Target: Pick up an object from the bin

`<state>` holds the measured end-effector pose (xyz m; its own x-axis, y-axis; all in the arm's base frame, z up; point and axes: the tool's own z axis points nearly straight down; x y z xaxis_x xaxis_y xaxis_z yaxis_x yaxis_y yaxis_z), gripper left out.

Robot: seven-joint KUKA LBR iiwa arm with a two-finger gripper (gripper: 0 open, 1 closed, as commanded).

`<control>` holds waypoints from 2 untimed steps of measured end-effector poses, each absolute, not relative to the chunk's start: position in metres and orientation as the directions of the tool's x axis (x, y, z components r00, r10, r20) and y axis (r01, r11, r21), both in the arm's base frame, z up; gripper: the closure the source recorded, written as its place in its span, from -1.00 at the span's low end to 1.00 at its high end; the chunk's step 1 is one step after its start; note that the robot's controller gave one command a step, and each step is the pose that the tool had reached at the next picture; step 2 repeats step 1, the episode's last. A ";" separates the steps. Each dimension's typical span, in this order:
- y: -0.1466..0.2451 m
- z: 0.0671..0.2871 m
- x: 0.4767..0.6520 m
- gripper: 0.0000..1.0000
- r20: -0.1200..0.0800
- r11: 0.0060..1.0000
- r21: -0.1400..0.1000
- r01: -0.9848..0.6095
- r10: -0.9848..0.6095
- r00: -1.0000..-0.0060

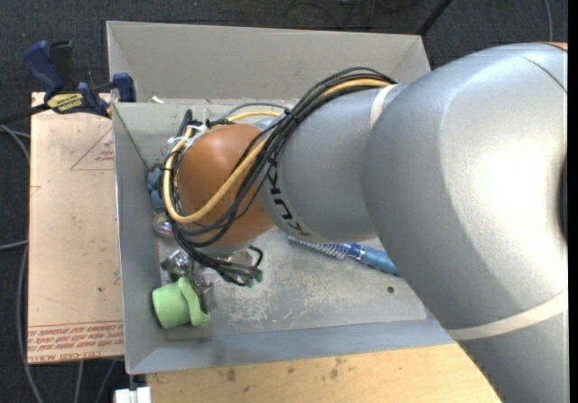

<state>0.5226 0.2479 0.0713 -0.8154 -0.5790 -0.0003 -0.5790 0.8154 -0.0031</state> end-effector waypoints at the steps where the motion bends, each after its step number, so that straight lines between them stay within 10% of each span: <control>1: 0.252 0.219 0.527 1.00 -0.010 0.937 0.002 -0.350 -0.350 -0.937; 2: 0.252 0.219 0.527 1.00 -0.010 0.937 0.002 -0.350 -0.350 -0.937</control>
Offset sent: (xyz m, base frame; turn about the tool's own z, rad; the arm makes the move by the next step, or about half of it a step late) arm 0.0028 0.0033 0.1444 0.2607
